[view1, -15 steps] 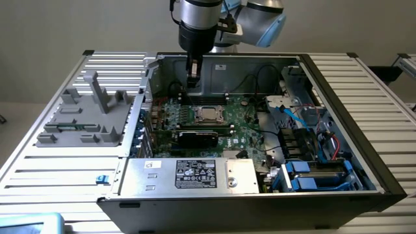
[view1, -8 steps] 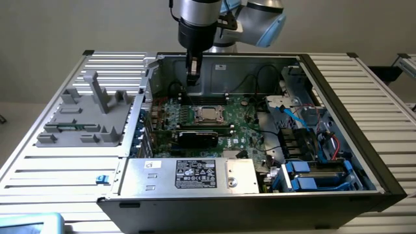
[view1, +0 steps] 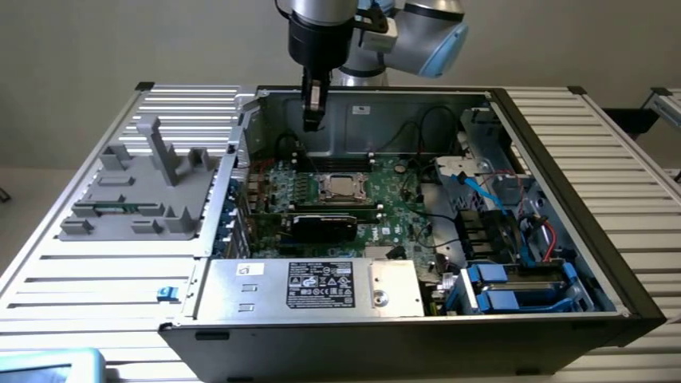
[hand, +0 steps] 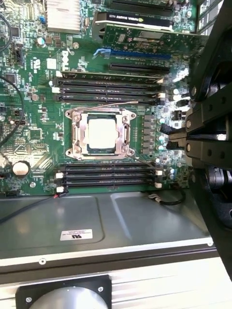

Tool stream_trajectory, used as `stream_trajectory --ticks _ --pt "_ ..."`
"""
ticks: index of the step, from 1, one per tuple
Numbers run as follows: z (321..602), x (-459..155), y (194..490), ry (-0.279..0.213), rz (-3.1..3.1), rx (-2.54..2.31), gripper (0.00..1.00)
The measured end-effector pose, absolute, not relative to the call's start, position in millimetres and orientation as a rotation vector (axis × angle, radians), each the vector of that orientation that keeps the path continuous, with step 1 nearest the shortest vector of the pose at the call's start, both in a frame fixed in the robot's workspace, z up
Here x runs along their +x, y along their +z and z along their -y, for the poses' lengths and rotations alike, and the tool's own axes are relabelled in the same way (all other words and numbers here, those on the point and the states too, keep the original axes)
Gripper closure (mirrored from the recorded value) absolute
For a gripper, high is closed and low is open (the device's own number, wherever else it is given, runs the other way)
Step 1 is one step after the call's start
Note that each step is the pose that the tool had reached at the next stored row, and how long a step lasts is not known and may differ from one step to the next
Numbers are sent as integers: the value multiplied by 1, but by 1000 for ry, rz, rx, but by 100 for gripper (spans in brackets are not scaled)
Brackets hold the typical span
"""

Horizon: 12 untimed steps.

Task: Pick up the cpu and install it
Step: 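Close the cpu cover, then install the first cpu locking lever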

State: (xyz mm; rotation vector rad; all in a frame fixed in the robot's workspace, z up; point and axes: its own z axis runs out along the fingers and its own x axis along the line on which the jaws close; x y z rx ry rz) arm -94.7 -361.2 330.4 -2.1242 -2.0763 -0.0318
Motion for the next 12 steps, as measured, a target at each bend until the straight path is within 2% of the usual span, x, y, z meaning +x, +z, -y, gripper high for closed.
stream_trajectory --ticks 4,12 --pt "361 -95 341 -32 2076 -2124 89" --pt "361 -95 341 -32 2076 -2124 89"
